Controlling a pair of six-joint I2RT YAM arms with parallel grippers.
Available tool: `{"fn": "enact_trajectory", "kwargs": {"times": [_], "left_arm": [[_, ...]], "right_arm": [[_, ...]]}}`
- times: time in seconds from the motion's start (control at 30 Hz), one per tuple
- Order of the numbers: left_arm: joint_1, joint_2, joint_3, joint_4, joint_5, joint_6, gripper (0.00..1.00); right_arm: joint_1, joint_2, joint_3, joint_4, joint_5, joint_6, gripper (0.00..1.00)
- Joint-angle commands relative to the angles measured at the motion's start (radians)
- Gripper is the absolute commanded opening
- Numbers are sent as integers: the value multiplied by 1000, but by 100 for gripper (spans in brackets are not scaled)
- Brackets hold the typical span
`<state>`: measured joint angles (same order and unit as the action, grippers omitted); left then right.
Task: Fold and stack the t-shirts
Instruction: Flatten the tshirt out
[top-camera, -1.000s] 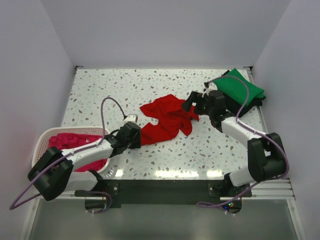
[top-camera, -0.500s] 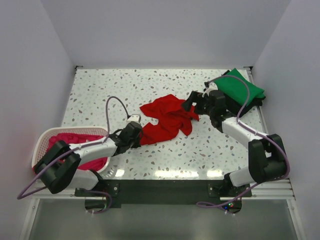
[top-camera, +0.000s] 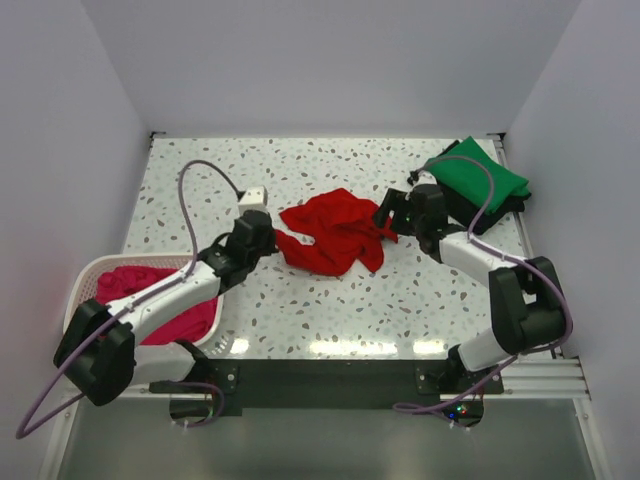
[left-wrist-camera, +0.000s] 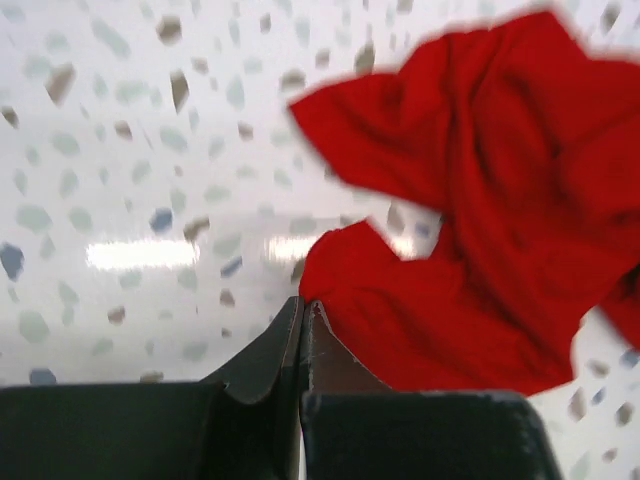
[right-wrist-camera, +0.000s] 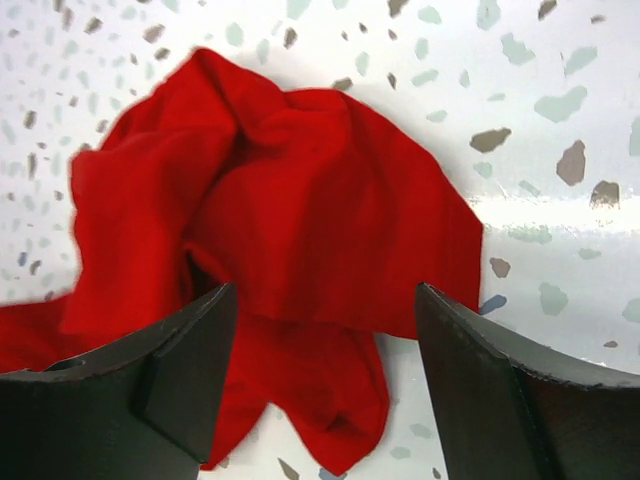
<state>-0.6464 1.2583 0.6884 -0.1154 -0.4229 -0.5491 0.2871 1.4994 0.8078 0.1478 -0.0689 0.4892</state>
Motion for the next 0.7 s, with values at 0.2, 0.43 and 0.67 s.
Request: {"fn": "enact_trajectory", "kwargs": {"times": [0.2, 0.43, 0.67], "left_arm": [[134, -39, 135, 97, -39, 127, 0], [168, -13, 131, 100, -20, 144, 0], [183, -14, 125, 132, -17, 150, 0]], "right_arm": [[-6, 122, 54, -36, 60, -9, 69], [-5, 156, 45, -28, 20, -6, 63], [-3, 199, 51, -16, -45, 5, 58]]}}
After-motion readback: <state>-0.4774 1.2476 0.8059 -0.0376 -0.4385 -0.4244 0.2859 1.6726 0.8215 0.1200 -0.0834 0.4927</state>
